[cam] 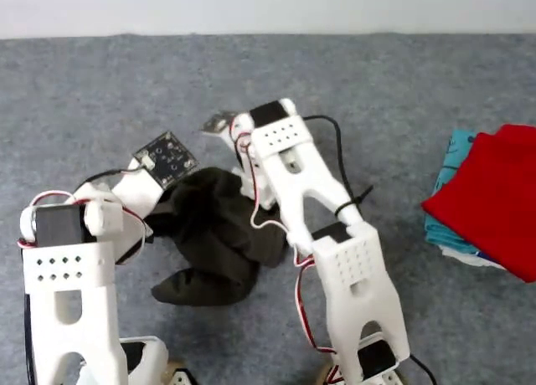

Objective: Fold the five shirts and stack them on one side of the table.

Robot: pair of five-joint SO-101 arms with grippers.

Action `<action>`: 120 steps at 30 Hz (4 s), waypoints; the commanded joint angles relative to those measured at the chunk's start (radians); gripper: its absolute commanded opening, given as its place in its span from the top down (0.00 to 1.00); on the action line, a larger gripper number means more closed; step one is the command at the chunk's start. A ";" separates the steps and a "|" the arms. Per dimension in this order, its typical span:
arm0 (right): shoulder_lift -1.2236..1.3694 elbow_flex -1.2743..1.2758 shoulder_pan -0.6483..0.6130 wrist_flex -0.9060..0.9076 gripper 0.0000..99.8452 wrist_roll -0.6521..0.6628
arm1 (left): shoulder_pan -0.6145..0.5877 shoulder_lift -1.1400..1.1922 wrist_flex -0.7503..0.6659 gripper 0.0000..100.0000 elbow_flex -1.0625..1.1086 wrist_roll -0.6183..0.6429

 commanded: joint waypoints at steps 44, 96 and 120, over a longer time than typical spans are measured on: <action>-0.013 0.025 0.045 -0.074 0.86 0.078 | 0.009 -0.011 -0.020 0.98 -0.005 0.008; -1.116 -0.057 0.352 -0.096 0.99 0.384 | 0.009 -0.017 -0.381 0.98 -0.725 0.308; -1.560 -0.057 0.682 -0.220 0.99 0.499 | 0.239 -0.017 -0.103 0.98 -1.241 -0.086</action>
